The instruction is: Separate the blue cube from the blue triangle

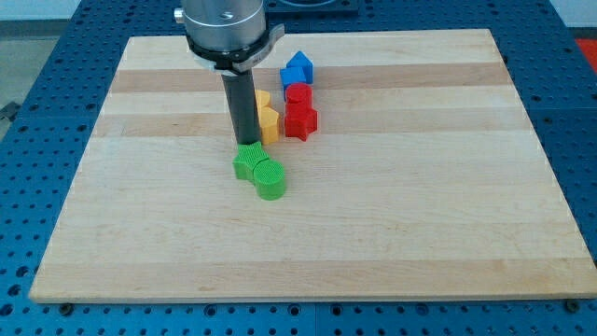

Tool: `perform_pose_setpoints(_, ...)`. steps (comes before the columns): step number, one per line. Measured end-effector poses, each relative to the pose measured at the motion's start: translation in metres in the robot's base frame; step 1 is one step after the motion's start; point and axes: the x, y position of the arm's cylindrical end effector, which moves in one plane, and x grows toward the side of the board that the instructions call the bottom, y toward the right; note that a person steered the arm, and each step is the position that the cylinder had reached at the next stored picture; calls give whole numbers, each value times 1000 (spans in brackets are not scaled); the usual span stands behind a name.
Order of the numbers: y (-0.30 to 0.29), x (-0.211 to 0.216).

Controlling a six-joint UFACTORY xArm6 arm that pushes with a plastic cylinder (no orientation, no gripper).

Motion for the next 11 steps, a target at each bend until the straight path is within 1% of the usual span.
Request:
perform_pose_setpoints(2, 0, -8)
perform_pose_setpoints(3, -35, -7)
perform_pose_setpoints(4, -59, -23)
perform_pose_setpoints(5, -56, -50)
perform_pose_setpoints(6, -33, -62)
perform_pose_setpoints(8, -18, -62)
perform_pose_setpoints(9, -24, -74)
perform_pose_setpoints(10, -30, -102)
perform_pose_setpoints(11, -7, -110)
